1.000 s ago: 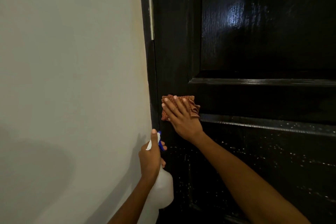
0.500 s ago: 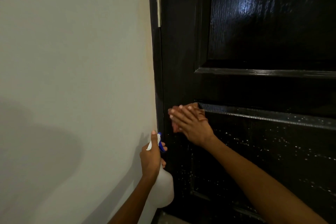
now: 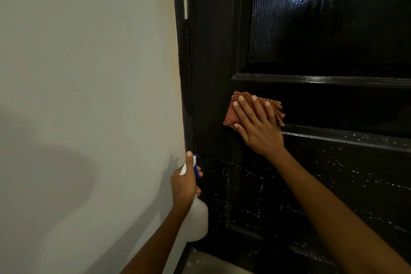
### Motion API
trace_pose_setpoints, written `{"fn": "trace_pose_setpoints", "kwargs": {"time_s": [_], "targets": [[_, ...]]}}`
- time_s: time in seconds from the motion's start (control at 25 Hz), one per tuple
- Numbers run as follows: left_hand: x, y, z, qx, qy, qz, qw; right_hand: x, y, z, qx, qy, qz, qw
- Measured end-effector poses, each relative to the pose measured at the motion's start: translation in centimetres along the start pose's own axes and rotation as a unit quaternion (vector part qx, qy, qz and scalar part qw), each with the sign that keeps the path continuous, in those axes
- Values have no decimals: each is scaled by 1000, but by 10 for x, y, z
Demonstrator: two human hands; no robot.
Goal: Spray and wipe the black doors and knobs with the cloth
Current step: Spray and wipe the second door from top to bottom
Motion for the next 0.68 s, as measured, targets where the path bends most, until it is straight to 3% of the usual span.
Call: {"fn": "trace_pose_setpoints", "kwargs": {"time_s": [0.2, 0.44, 0.6, 0.68], "targets": [[5, 15, 7, -45, -2, -30, 999, 1, 1, 2, -4, 14, 5, 1000], [8, 29, 19, -4, -12, -18, 1000, 16, -6, 18, -23, 25, 18, 999], [9, 38, 21, -13, -25, -47, 999, 43, -28, 66, -69, 64, 78, 992], [7, 41, 22, -7, -8, -55, 998, 48, -44, 98, -93, 36, 96, 990]]}}
Point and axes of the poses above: each hand's wrist, its own x-axis away from the middle knuckle, its own y-axis out of the back of the hand, z = x × y, the point moved 6 cm from there along -x, towards the middle knuckle, and after that the axes turned 6 degrees about -z, right-handed, at the moved point
